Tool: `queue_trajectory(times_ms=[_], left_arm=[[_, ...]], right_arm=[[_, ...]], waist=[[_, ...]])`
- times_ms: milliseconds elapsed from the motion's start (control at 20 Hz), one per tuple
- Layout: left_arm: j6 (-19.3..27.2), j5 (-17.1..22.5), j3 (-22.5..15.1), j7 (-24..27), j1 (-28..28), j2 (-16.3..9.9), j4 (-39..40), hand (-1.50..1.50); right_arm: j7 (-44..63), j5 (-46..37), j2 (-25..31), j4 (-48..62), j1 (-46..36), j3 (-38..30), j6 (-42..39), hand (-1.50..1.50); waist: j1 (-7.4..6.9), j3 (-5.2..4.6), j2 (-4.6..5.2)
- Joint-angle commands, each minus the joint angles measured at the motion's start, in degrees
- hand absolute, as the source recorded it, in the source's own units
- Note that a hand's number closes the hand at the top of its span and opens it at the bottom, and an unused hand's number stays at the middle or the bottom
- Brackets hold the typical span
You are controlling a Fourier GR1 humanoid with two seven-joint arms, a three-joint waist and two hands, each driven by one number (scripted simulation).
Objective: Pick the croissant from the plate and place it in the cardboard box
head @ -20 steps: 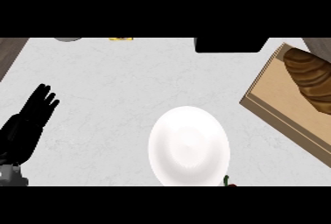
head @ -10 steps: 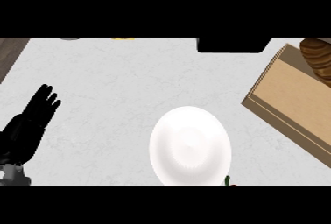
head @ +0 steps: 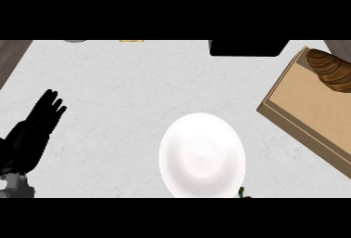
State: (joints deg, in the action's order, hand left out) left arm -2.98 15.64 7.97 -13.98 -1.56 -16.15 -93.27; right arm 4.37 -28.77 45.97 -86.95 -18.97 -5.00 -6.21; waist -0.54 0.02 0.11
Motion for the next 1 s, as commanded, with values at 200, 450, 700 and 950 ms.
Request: queue_trajectory(times_ms=[200,450,700,950], left_arm=[[0.0,0.7,1.4,-2.2,-1.1,-0.8,-1.6,0.00],[-0.8,0.4,1.1,-1.7,1.9,1.0,-4.1,0.00],[-0.7,-0.4,1.9,-1.4,0.2,0.1,-1.8,0.00],[-0.5,-1.3,1.3,-0.2,0.8,1.0,-1.0,0.00]], right_arm=[[0.1,-1.3,-3.9,17.5,-1.5,1.0,-2.8,-1.50],[-11.9,-2.3,-5.8,24.0,-1.7,0.1,-1.9,-1.50],[-15.3,5.4,-9.4,21.3,-2.0,-6.0,0.4,-1.50],[-15.4,18.0,-10.5,24.8,-3.1,-18.0,-0.8,-1.50]], waist=[[-0.49,0.03,0.15],[-0.05,0.01,-0.04],[0.51,0.02,-0.10],[1.08,0.05,-0.09]])
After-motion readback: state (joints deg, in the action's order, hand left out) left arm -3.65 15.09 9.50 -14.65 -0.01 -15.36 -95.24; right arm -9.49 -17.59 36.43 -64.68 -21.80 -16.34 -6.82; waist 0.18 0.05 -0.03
